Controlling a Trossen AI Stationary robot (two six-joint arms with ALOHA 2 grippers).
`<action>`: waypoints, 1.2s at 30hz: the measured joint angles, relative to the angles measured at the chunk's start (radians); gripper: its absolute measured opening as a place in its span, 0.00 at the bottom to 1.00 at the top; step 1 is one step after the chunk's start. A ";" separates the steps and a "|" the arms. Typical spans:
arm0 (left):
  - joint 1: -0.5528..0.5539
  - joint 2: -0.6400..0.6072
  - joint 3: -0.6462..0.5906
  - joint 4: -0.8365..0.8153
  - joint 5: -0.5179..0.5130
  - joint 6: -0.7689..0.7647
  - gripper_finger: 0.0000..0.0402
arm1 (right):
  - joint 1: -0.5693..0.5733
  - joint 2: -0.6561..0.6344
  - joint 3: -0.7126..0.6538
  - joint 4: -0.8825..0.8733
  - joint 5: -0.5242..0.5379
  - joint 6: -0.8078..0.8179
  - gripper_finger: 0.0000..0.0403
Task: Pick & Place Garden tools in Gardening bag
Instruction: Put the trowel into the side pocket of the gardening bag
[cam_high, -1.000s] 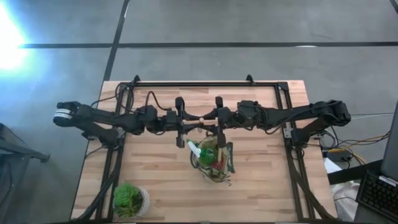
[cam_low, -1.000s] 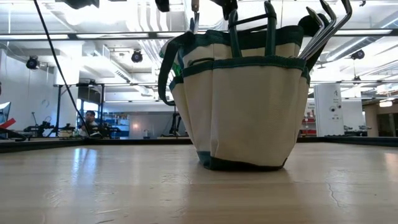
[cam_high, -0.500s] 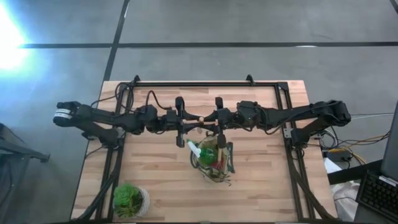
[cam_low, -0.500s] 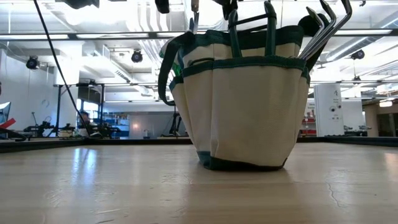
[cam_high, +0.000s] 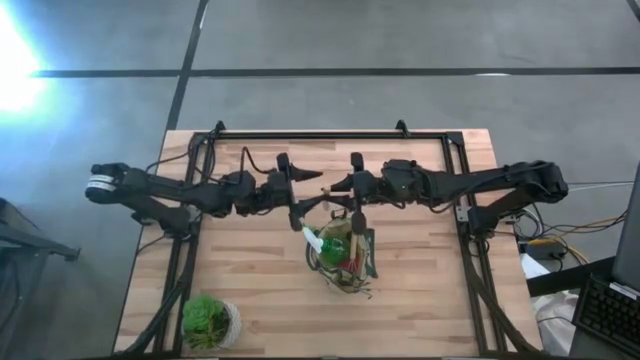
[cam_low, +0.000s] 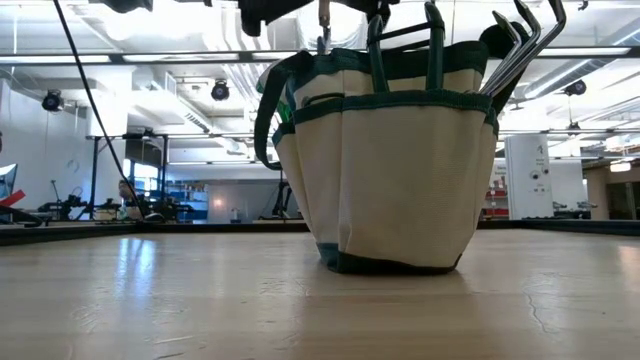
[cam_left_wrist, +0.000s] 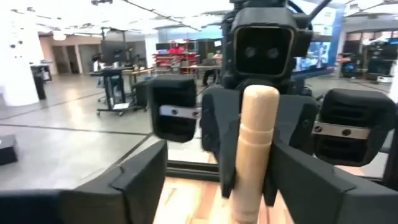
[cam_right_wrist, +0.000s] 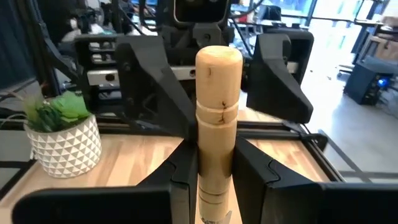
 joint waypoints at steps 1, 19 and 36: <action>0.000 -0.001 0.000 -0.001 -0.003 -0.001 0.71 | 0.000 -0.008 0.000 -0.018 0.011 -0.002 0.14; -0.060 -0.127 0.000 -0.340 0.004 0.047 0.72 | 0.137 -0.280 -0.109 -0.287 0.191 0.015 0.14; -0.076 -0.279 -0.219 -0.267 -0.041 0.028 0.60 | 0.345 -0.612 -0.334 -0.335 0.433 0.254 0.14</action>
